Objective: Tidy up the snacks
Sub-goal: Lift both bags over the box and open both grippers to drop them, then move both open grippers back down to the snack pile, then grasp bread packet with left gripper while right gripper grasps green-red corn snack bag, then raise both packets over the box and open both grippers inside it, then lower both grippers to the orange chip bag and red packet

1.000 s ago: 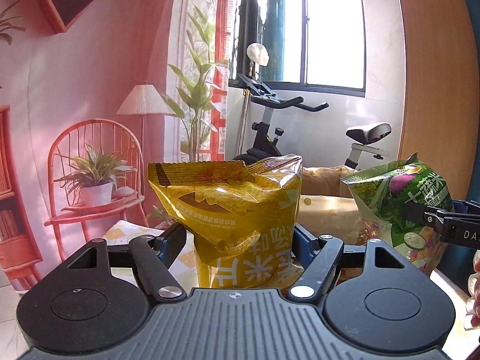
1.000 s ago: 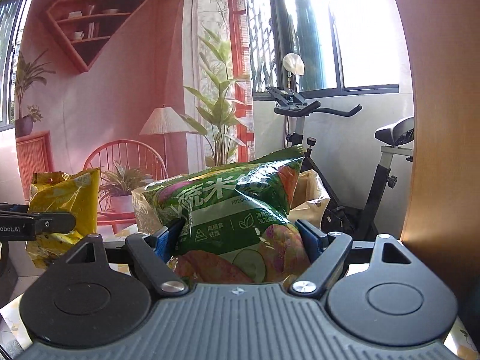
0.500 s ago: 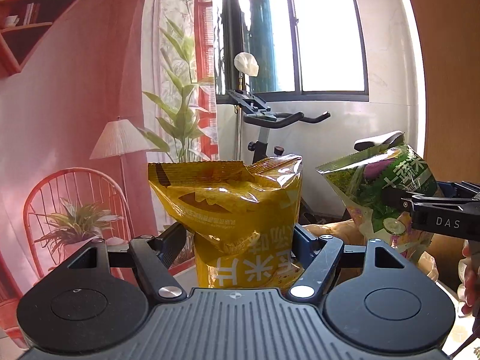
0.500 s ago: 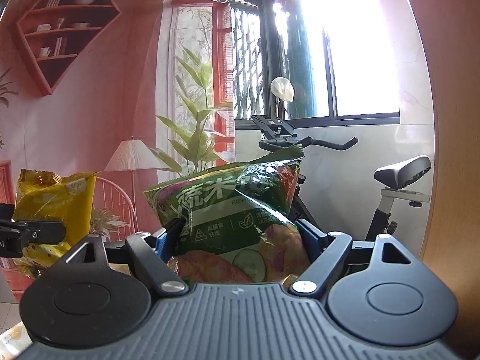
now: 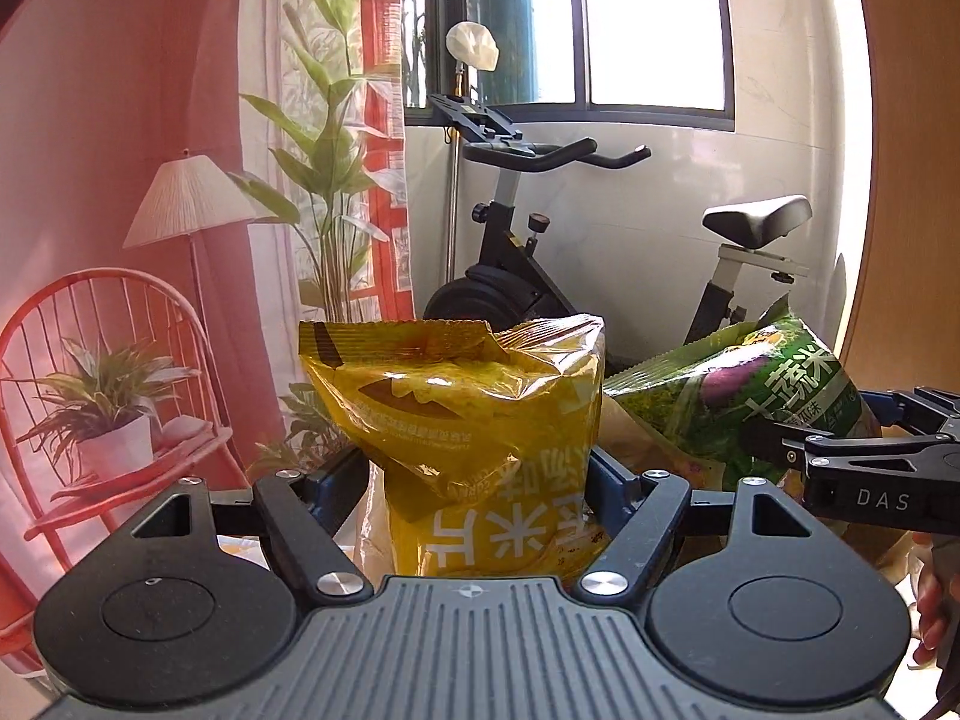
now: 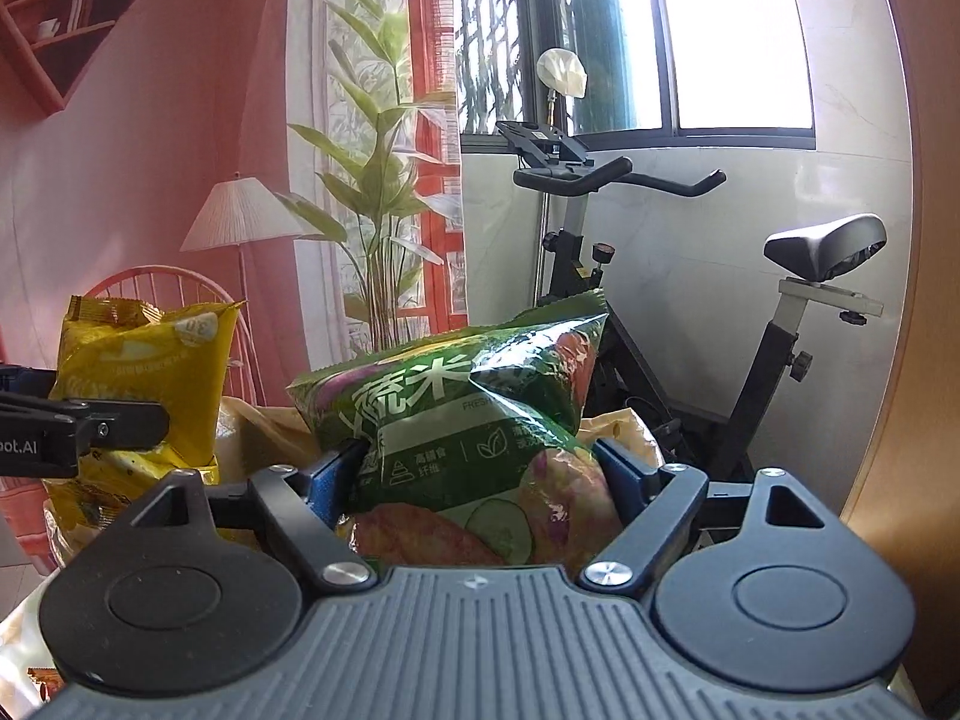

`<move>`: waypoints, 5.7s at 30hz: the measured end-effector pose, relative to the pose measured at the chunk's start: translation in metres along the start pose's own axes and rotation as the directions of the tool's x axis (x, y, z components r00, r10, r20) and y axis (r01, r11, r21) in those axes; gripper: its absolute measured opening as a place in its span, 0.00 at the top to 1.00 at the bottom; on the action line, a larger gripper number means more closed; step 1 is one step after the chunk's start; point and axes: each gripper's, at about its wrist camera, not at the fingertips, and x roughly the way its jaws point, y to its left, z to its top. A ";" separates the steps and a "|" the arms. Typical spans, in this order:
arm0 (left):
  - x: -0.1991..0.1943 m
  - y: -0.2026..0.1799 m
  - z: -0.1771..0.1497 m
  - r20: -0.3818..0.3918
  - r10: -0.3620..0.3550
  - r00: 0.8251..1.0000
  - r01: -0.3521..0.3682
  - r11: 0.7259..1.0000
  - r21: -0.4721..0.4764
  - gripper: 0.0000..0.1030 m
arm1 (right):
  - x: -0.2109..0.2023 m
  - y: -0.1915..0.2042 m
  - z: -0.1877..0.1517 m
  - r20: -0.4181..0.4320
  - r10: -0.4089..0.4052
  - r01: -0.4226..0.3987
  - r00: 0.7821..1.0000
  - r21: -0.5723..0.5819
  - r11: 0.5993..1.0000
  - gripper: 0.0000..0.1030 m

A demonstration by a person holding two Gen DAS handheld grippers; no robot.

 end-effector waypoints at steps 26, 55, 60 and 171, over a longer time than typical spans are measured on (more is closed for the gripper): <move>-0.088 0.062 -0.066 -0.044 -0.008 0.999 0.003 0.995 -0.100 0.17 | -0.085 0.017 -0.049 0.038 0.128 -0.131 0.991 0.091 0.987 0.12; -0.080 0.068 -0.161 -0.219 -0.039 0.975 0.003 0.986 -0.165 0.18 | -0.051 0.056 -0.173 -0.250 0.192 -0.181 0.949 0.068 0.981 0.13; -0.066 0.045 -0.169 -0.250 -0.101 0.963 0.068 0.988 -0.137 0.17 | -0.056 0.054 -0.174 -0.245 0.184 -0.182 0.952 0.031 0.983 0.23; -0.078 0.036 -0.051 0.077 0.008 0.997 0.007 0.982 -0.190 0.10 | -0.085 0.003 -0.021 0.036 0.209 -0.209 0.977 0.004 0.978 0.13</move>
